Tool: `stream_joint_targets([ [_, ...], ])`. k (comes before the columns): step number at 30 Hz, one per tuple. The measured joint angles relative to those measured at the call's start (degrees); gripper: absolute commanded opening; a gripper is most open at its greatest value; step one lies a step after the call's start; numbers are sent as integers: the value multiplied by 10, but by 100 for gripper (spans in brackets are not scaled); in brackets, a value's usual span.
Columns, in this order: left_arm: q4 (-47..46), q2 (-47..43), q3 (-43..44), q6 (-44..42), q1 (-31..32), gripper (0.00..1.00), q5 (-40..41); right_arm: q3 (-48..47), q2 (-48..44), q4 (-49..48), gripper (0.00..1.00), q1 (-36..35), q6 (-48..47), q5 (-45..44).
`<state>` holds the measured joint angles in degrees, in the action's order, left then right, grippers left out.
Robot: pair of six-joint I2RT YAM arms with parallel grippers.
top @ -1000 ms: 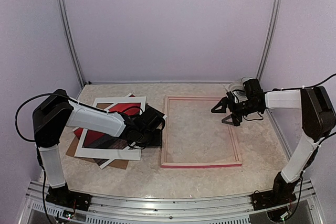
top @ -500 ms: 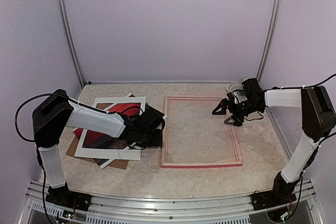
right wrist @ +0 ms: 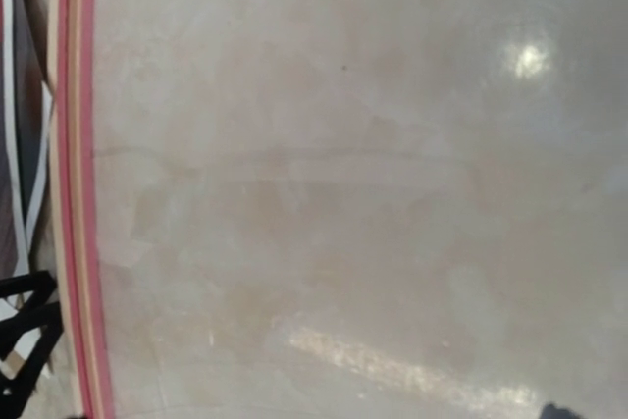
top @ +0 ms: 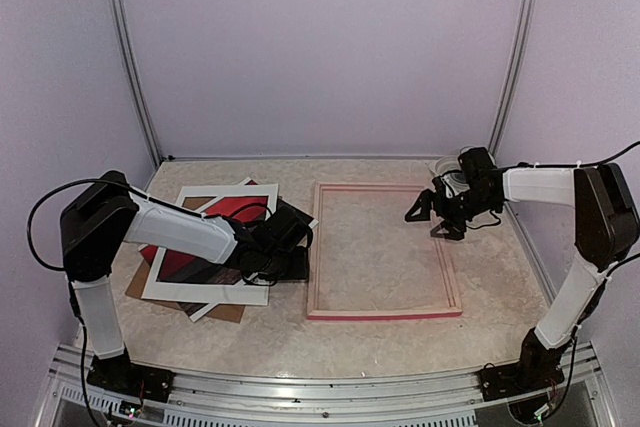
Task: Put the photo into the frame
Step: Place the glass panel at the frame body.
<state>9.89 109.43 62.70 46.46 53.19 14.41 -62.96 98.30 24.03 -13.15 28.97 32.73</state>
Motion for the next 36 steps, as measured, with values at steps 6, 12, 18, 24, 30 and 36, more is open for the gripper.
stream_joint_targets([
  [6, -5, -2, -4, 0, 0, 56, 0, -3, 0, 13, 99, -3, -8, -20],
  [12, -5, -2, -4, 0, 0, 56, 0, -3, -4, 26, 99, -3, -12, -38],
  [18, -5, -2, -4, 0, 0, 56, 0, -3, -9, 32, 99, -3, -20, -56],
  [24, -5, -2, -4, 0, 0, 56, 0, -3, -14, 42, 99, -3, -28, -73],
  [30, -5, -2, -4, 0, 0, 56, -1, -3, -16, 52, 99, -3, -35, -86],
  [36, -5, -2, -4, 0, 0, 56, -1, -3, -16, 59, 99, -3, -41, -96],
])
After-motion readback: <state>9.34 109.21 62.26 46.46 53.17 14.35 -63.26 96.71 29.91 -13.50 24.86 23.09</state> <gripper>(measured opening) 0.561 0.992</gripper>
